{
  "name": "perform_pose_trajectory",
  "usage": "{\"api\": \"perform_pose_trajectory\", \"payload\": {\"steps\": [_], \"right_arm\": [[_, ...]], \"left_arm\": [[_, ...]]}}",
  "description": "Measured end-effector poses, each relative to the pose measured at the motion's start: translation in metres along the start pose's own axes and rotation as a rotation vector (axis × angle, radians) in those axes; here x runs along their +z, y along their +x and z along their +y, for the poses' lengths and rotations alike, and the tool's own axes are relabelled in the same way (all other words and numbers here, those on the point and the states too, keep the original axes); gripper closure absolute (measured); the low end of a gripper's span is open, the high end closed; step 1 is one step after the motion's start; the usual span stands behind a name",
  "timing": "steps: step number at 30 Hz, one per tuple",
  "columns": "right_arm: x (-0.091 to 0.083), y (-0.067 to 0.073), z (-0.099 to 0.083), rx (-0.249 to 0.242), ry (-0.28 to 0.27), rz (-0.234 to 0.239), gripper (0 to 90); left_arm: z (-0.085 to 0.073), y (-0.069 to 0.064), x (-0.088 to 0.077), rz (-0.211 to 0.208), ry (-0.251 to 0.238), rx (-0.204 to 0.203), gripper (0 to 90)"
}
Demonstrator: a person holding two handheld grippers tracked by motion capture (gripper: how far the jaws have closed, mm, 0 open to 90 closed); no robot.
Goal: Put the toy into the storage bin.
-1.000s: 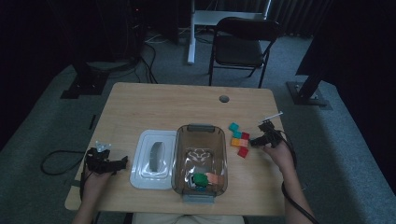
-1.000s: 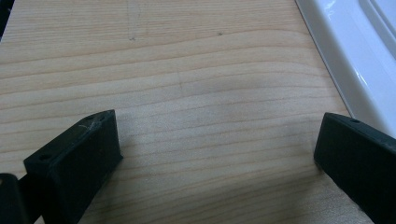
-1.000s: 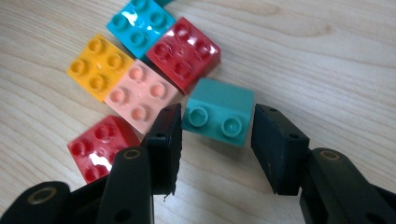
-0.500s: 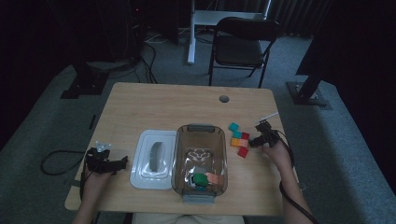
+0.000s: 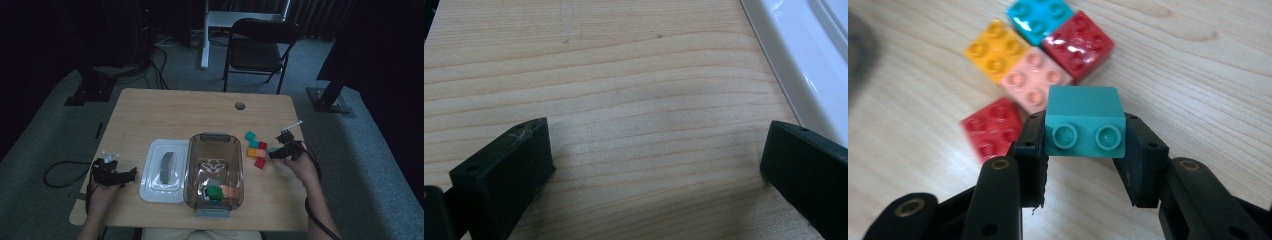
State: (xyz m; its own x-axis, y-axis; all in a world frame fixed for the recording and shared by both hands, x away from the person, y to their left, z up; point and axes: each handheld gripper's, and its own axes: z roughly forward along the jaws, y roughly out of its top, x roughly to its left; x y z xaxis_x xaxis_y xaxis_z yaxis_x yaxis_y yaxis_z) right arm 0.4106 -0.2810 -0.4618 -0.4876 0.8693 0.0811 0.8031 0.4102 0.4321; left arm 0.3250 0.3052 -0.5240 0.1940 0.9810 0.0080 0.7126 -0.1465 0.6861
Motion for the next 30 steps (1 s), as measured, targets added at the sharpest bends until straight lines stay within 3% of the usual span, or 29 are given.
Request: {"api": "perform_pose_trajectory", "payload": {"steps": [4, 9, 12, 13, 16, 17, 21, 22, 23, 30], "right_arm": [[-0.010, 0.009, -0.001, -0.032, -0.018, 0.014, 58.4], [-0.036, 0.029, 0.000, -0.102, -0.073, 0.098, 58.4], [-0.044, 0.037, 0.002, -0.127, -0.096, 0.113, 58.5], [-0.055, 0.047, 0.004, -0.166, -0.120, 0.124, 58.5], [-0.062, 0.055, 0.006, -0.195, -0.137, 0.137, 58.4], [-0.071, 0.065, 0.008, -0.229, -0.158, 0.166, 58.4], [-0.084, 0.084, 0.011, -0.294, -0.181, 0.179, 58.4], [-0.084, 0.084, 0.011, -0.294, -0.181, 0.179, 58.4], [-0.089, 0.093, 0.012, -0.328, -0.189, 0.192, 58.4], [-0.097, 0.124, 0.015, -0.436, -0.186, 0.230, 58.4]], "left_arm": [[0.000, 0.000, 0.000, 0.000, 0.000, 0.000, 0.9], [0.000, 0.000, 0.000, 0.000, 0.000, 0.000, 0.9], [0.000, 0.000, 0.000, 0.000, 0.000, 0.000, 0.9], [0.000, 0.000, 0.000, 0.000, 0.000, 0.000, 0.9], [0.000, 0.000, 0.000, 0.000, -0.001, -0.001, 0.9], [0.000, 0.000, 0.000, 0.000, -0.001, -0.001, 0.9], [0.000, 0.000, 0.000, 0.000, 0.001, -0.001, 0.9], [0.000, 0.000, 0.000, 0.000, 0.001, -0.001, 0.9], [0.000, 0.000, 0.000, -0.001, 0.001, -0.001, 0.9], [0.000, 0.000, 0.000, -0.001, 0.002, 0.000, 0.9]]}}
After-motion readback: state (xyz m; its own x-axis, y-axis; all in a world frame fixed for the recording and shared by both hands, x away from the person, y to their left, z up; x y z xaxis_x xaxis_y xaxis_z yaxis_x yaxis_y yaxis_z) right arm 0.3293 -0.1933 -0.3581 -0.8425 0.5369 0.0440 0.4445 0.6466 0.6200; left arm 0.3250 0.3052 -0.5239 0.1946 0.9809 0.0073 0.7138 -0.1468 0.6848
